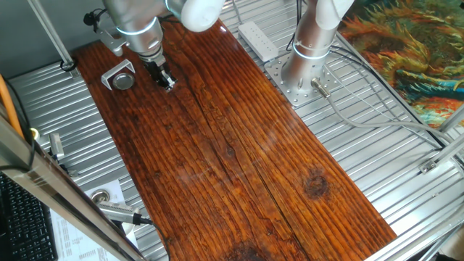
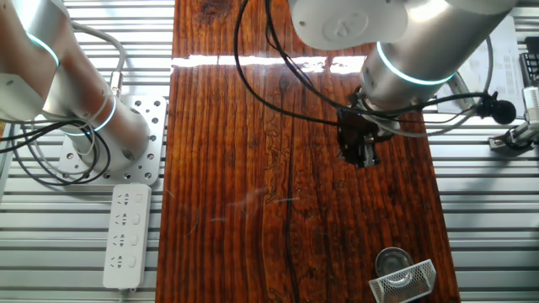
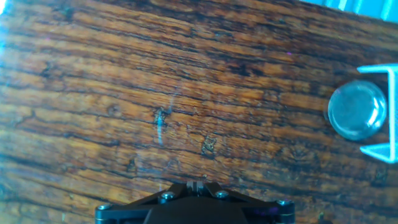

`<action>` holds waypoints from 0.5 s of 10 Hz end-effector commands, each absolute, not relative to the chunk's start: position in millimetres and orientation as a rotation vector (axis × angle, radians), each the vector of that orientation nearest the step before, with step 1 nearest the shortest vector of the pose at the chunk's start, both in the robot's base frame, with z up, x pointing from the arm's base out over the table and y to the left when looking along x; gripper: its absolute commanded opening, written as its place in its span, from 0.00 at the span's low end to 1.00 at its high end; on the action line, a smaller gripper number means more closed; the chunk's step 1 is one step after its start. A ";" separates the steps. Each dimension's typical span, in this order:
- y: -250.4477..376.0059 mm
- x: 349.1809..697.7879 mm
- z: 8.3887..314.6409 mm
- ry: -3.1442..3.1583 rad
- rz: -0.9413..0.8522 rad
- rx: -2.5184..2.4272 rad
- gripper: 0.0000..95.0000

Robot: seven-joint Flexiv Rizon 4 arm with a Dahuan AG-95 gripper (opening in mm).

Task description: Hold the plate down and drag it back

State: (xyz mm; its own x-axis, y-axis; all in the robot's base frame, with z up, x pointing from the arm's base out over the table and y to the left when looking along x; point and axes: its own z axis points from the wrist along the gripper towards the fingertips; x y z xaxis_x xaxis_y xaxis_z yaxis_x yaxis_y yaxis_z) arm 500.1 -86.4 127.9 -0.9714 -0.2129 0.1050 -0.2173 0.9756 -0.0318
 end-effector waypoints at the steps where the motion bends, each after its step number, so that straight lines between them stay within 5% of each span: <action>1: -87.2 499.3 127.3 -3.095 0.079 0.328 0.00; 5: -87.2 499.3 127.3 -3.107 0.075 0.316 0.00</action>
State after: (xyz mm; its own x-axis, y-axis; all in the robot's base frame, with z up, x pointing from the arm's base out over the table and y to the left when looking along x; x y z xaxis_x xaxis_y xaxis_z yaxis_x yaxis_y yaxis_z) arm 498.0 -87.7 127.3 -0.9817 -0.1902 0.0007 -0.1899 0.9801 -0.0586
